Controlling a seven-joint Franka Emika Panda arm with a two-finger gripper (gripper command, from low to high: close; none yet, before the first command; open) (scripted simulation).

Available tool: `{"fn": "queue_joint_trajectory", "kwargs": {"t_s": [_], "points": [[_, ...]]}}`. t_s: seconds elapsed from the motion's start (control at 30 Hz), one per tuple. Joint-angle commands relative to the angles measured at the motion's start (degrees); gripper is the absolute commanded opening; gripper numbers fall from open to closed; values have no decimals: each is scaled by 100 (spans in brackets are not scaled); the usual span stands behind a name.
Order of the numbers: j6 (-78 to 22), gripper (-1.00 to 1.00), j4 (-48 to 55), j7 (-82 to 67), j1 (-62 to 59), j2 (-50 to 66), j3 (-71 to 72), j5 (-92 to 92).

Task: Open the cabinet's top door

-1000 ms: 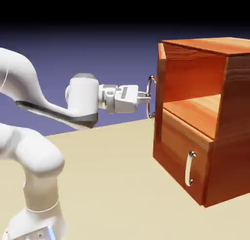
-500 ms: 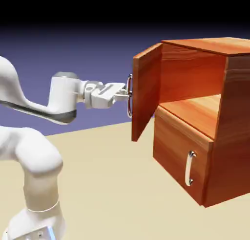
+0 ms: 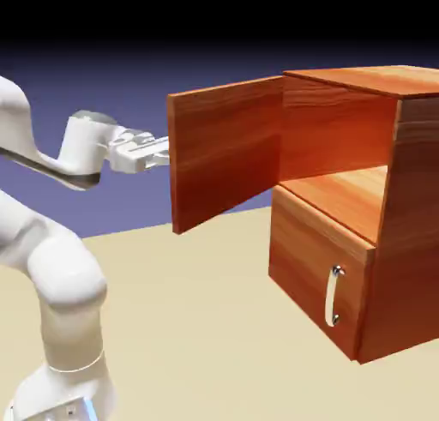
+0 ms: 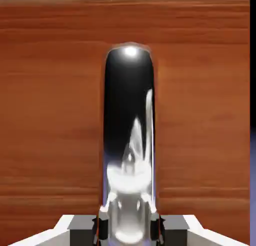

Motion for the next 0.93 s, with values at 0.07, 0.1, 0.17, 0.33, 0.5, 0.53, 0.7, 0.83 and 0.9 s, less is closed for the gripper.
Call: {"fn": "queue_joint_trajectory", "kwargs": {"t_s": [0.07, 0.1, 0.17, 0.33, 0.5, 0.53, 0.7, 0.83, 0.9], "points": [[-597, -100, 564, 158, -523, 418, 624, 232], [-773, -100, 738, 209, -707, 541, 832, 292], [-1090, -100, 1062, 303, -1089, 756, 1247, 393], [-1646, -100, 1728, 429, -2106, 1031, 2273, 617], [-2007, -100, 2304, 423, -3144, 1014, 3234, 847], [-2083, -100, 2424, 422, -3352, 1002, 3423, 890], [-2475, -100, 3052, 413, -4390, 908, 4355, 1088], [-2707, -100, 3717, 125, -5220, 367, 4888, 1410], [-2843, -100, 4078, -46, -5582, 69, 5071, 1566]]}}
